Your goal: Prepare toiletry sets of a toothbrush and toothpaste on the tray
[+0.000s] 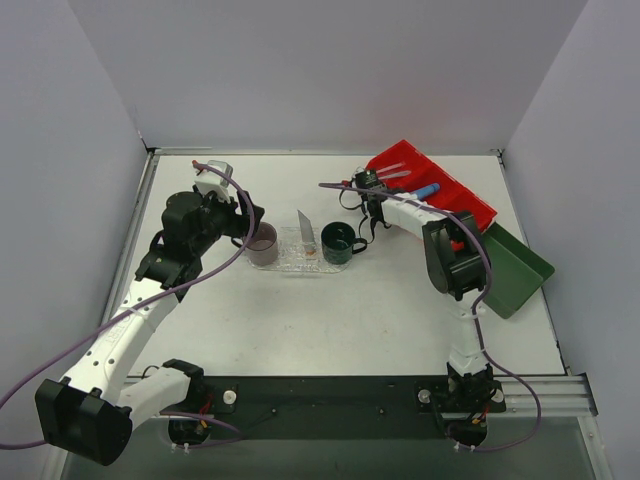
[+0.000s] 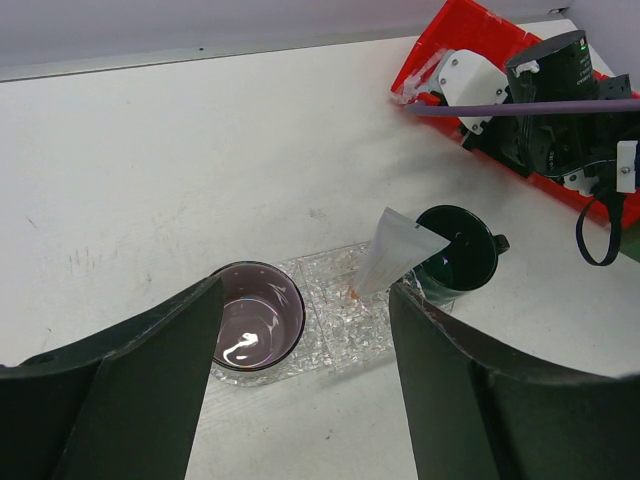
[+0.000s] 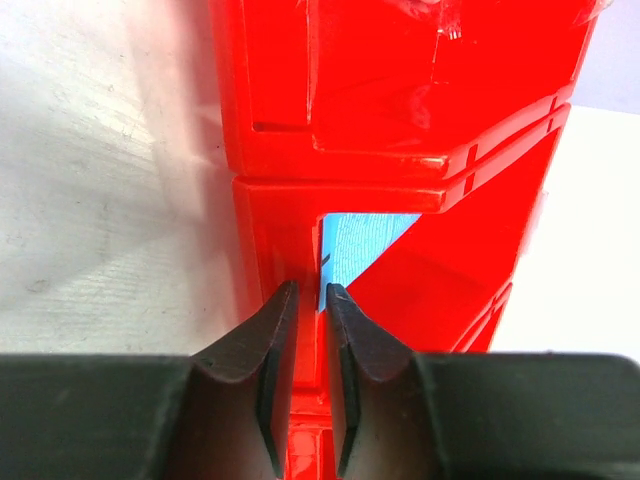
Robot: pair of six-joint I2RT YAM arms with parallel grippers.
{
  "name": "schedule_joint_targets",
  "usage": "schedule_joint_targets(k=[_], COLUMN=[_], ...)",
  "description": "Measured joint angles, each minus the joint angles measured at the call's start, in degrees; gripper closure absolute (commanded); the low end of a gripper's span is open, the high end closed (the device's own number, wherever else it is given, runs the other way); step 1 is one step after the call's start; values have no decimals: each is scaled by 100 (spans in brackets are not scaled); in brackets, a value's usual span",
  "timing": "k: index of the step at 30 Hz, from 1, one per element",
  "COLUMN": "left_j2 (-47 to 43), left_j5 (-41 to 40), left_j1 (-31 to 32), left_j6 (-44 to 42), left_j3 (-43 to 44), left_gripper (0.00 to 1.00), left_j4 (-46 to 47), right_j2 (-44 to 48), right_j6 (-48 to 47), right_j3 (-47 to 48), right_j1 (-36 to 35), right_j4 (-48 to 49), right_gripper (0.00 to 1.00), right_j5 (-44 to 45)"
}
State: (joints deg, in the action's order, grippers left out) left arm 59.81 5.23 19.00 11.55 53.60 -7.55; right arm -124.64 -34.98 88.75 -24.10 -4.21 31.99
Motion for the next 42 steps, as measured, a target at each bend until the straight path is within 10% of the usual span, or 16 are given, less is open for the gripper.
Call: schedule_joint_targets(k=[15, 42], left_j2=[2, 2], left_j5=[0, 17], left_j1=[0, 0], left_j6=[0, 0], left_j3=[0, 0], left_gripper=[23, 23], left_j4=[2, 2], right_j2=[-85, -50], right_j6=[-415, -85], right_j3=[-140, -192], right_j1=[-37, 44], right_j4=[540, 706], right_gripper=[100, 92], right_j5=[503, 525])
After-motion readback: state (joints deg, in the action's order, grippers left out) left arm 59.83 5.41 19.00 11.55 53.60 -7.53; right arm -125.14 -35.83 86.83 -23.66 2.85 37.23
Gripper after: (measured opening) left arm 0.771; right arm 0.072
